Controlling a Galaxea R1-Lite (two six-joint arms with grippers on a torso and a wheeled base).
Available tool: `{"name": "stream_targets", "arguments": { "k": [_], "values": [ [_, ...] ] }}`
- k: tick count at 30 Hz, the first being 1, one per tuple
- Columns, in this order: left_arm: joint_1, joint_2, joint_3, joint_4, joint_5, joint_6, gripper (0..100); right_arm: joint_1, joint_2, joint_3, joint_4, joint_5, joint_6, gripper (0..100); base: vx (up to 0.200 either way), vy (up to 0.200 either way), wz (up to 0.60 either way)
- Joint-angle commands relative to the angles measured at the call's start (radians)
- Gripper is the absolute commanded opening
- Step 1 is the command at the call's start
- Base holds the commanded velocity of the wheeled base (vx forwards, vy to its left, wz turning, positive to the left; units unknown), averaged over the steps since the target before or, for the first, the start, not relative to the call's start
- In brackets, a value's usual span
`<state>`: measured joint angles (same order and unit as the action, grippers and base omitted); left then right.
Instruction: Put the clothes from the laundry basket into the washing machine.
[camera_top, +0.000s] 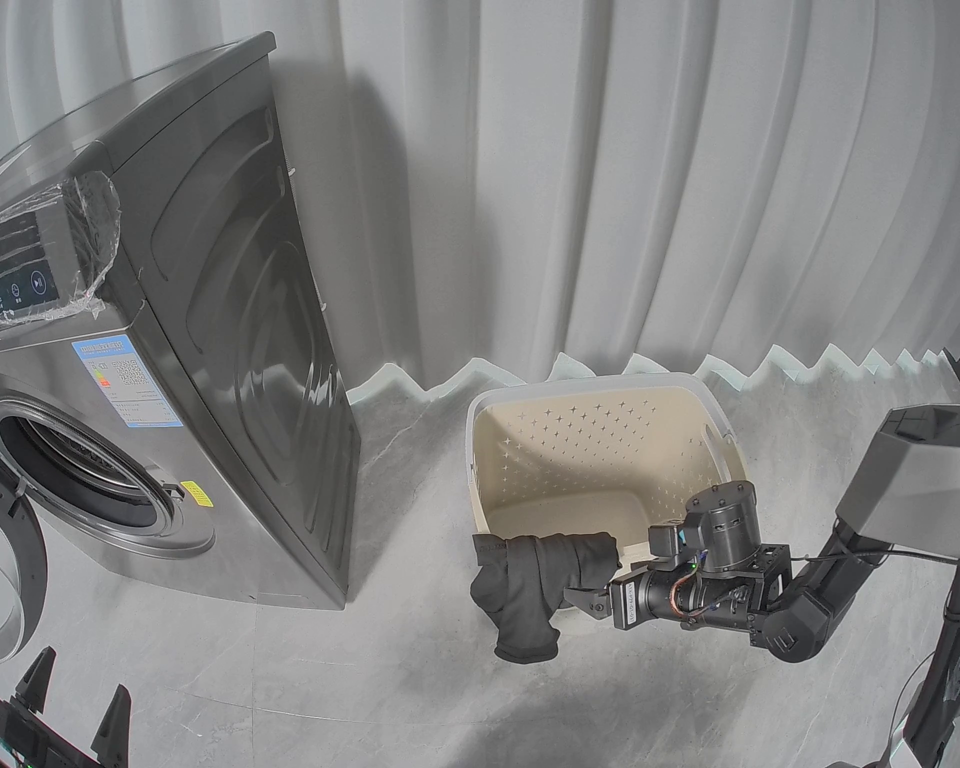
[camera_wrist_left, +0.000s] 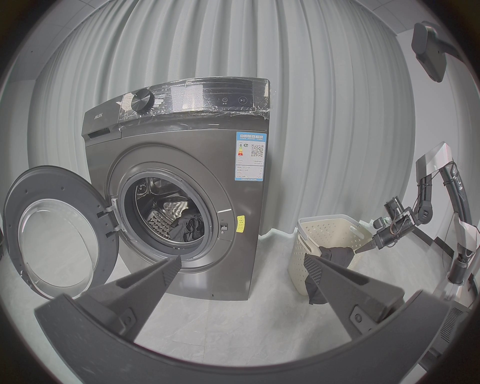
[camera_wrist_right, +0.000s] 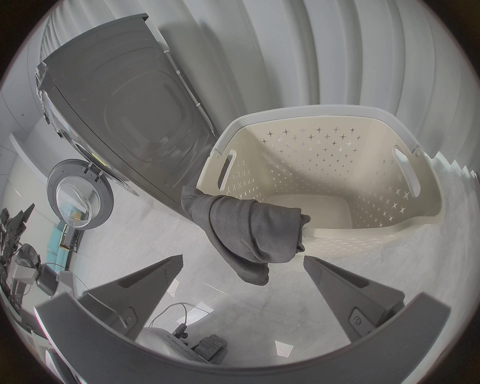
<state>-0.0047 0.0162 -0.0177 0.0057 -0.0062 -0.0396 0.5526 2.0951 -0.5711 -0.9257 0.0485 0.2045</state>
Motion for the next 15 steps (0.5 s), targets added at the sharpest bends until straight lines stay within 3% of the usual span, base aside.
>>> {"name": "stream_targets", "arguments": {
  "k": [1, 15],
  "values": [
    [0.000, -0.016, 0.016, 0.000, 0.000, 0.000, 100, 0.001, 0.074, -0.029, -0.019, -0.001, 0.000, 100, 0.000, 0.000, 0.00],
    [0.000, -0.016, 0.016, 0.000, 0.000, 0.000, 100, -0.006, 0.163, -0.125, -0.050, -0.010, -0.008, 100, 0.000, 0.000, 0.00]
  ]
}}
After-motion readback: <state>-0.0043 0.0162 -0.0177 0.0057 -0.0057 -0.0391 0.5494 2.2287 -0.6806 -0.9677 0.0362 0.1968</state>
